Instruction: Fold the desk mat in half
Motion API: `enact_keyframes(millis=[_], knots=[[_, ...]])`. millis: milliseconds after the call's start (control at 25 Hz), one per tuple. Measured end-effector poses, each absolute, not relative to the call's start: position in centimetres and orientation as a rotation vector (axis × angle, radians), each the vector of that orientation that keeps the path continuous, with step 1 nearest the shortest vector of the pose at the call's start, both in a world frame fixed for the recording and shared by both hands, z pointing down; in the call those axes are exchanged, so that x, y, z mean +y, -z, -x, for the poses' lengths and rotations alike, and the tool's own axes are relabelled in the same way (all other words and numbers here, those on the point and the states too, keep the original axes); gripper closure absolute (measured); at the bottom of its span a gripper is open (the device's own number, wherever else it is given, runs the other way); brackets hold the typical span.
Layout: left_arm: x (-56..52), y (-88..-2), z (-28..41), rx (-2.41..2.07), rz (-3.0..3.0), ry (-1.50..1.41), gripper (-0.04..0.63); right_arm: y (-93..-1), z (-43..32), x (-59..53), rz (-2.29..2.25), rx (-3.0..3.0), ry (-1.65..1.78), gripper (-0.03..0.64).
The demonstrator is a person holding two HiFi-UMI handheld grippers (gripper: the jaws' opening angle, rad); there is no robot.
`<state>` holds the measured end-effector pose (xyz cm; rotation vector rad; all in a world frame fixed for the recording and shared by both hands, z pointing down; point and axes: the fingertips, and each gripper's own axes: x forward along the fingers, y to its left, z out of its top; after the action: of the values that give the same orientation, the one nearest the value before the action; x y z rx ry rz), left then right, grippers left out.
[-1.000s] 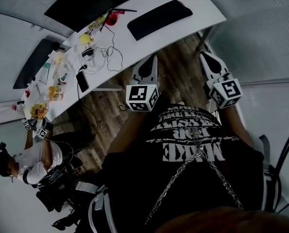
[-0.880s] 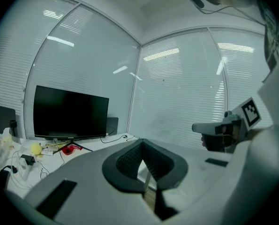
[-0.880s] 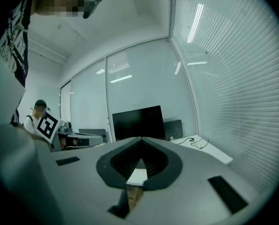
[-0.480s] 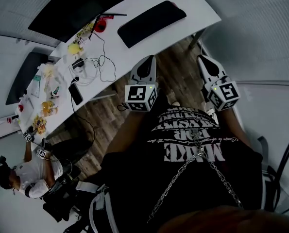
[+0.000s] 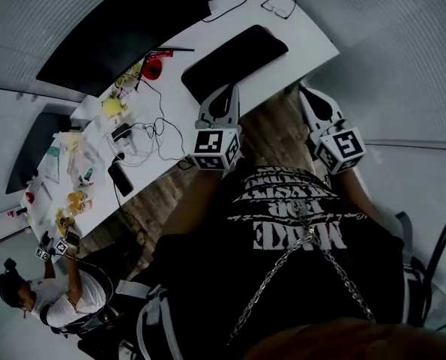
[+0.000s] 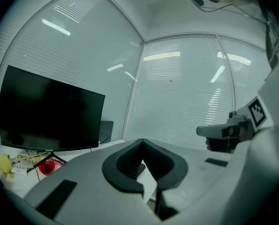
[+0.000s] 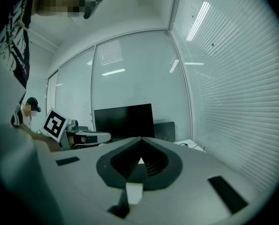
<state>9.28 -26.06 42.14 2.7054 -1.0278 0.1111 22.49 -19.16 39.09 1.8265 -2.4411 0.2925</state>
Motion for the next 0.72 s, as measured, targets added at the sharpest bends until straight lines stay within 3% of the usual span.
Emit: enact_keyframes(millis=[720], knots=[[-38.0,-45.4,-0.8,-1.110,-2.575,-0.065,0.595,-39.8,-16.9,-30.4,-1.725,-2.421,-0.255,0.623]])
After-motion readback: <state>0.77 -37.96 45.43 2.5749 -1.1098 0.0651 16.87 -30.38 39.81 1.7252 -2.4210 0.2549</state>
